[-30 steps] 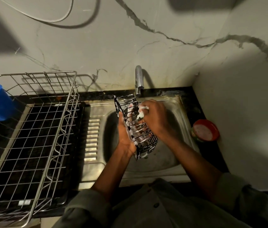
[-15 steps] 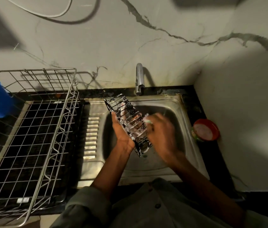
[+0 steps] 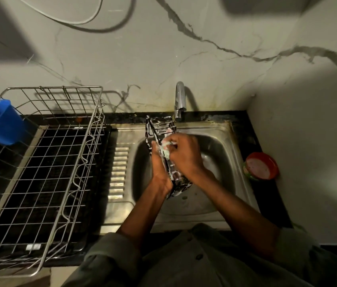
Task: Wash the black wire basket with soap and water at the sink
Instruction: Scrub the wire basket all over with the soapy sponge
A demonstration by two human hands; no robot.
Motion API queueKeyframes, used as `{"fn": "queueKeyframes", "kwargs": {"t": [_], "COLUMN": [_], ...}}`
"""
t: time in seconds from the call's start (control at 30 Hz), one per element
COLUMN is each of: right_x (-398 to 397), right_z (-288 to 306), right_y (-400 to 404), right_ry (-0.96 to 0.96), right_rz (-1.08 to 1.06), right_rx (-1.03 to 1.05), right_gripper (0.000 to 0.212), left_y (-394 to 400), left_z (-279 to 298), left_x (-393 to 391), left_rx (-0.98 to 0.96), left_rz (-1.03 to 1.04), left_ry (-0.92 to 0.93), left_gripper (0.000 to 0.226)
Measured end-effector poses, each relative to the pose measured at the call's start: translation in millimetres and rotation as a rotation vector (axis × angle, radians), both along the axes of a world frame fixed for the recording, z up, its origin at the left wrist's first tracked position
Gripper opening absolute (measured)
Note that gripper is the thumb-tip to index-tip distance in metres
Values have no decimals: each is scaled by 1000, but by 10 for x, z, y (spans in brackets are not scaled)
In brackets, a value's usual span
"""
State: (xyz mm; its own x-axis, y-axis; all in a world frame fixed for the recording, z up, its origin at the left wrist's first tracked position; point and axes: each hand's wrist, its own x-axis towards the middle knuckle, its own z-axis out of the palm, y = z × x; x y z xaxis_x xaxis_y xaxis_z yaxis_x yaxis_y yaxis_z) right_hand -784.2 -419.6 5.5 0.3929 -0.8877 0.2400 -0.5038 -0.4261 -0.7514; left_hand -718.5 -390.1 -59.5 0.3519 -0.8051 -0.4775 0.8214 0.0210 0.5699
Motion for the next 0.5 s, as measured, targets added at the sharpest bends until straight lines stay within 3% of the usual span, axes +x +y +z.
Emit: {"fn": "queueKeyframes", "kwargs": {"t": [0.23, 0.33, 0.5], "right_x": [-285, -468, -390], "right_z": [-61, -185, -151], "right_y": [467, 587, 583], "right_ry": [-15, -4, -73], "right_rz": [288, 313, 308], "right_rx": [-91, -118, -295], "right_gripper": [23, 21, 14], "left_y": [2, 67, 157], "left_z": [25, 47, -61], "left_x": [338, 362, 331], "left_rx": [23, 57, 37], "left_rz": [68, 19, 0], "left_ry": [-83, -115, 6], "left_gripper": [54, 57, 63]}}
